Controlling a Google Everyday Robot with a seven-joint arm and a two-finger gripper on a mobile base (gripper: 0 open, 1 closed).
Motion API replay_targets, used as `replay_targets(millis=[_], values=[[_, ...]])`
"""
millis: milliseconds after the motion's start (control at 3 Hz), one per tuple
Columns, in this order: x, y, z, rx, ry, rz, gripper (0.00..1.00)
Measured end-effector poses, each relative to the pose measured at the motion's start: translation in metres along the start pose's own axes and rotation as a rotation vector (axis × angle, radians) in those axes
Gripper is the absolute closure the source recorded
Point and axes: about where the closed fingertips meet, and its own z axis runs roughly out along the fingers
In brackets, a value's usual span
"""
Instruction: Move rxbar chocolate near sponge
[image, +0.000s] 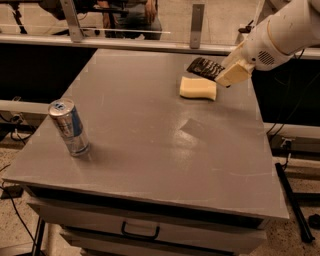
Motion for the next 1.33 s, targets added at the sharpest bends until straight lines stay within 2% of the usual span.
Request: replay_targets(millis=[333, 667, 1000, 1333], values=[[0.011, -0.031, 0.012, 0.021, -0.075, 0.112, 1.0], [0.021, -0.043, 0.03, 0.022, -0.097, 0.162, 0.84], [0.033, -0.05, 0.046, 0.005, -0.106, 0.188, 0.61], [0.044, -0.051, 0.063, -0.034, -0.099, 0.198, 0.37]])
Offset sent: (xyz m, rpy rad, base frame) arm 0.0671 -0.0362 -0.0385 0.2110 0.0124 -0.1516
